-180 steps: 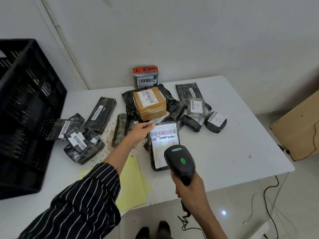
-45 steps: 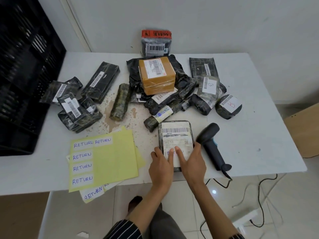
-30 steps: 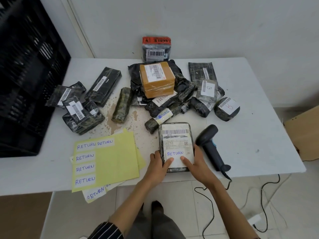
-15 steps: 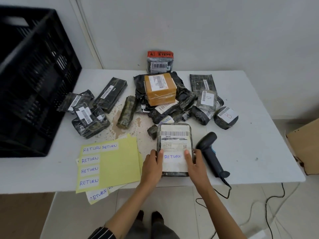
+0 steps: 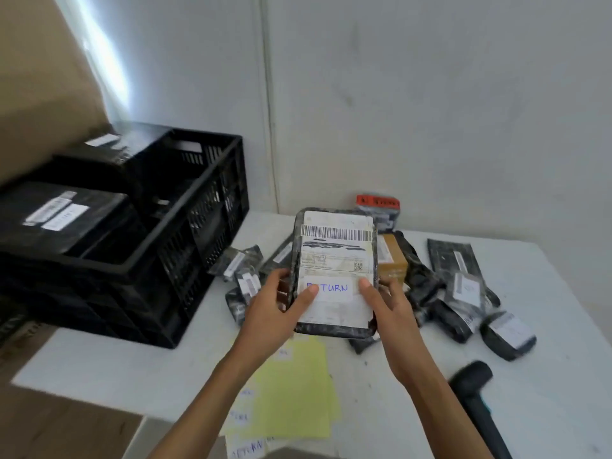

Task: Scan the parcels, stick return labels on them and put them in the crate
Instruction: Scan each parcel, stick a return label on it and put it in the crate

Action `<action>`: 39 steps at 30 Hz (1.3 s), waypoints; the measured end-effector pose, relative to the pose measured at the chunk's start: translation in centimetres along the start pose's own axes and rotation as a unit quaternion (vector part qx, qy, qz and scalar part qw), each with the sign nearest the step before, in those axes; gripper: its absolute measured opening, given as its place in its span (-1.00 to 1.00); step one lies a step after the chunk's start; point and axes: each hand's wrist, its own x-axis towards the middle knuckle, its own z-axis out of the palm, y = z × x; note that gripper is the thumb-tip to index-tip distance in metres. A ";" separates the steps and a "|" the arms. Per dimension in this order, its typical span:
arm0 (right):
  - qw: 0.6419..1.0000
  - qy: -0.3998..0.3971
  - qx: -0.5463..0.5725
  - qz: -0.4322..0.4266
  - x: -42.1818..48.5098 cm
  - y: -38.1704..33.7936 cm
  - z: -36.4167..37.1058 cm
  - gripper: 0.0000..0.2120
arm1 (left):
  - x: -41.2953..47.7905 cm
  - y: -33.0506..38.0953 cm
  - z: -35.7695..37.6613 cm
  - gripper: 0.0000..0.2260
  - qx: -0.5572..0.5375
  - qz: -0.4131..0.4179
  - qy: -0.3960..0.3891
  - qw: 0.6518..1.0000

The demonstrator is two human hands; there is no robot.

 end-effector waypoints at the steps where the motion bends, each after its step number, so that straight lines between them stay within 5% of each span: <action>1: 1.000 -0.011 0.008 -0.006 0.6 -0.7 1.4 -0.74 | 0.7 0.5 -1.4 -0.61 -0.007 0.006 0.008 1.000; 11: 0.996 -0.069 0.021 -0.056 8.6 -3.7 17.9 -0.78 | 10.7 1.9 -17.4 -0.63 -0.025 0.037 0.049 0.998; 20: 0.978 -0.066 -0.158 -0.119 15.6 0.0 29.0 -0.76 | 26.5 1.0 -29.1 -0.64 0.161 0.050 0.172 0.971; 26: 0.905 -0.072 -0.351 -0.230 17.9 3.9 31.5 -0.58 | 33.9 -3.4 -27.8 -0.60 0.365 -0.030 0.094 0.926; 33: 0.927 -0.065 -0.315 -0.191 18.2 4.6 32.0 -0.62 | 37.6 -9.1 -24.7 -0.63 0.381 -0.135 0.016 0.915; 39: 0.926 -0.060 -0.320 -0.191 18.3 5.0 32.0 -0.51 | 38.1 -11.7 -23.0 -0.68 0.374 -0.097 0.011 0.922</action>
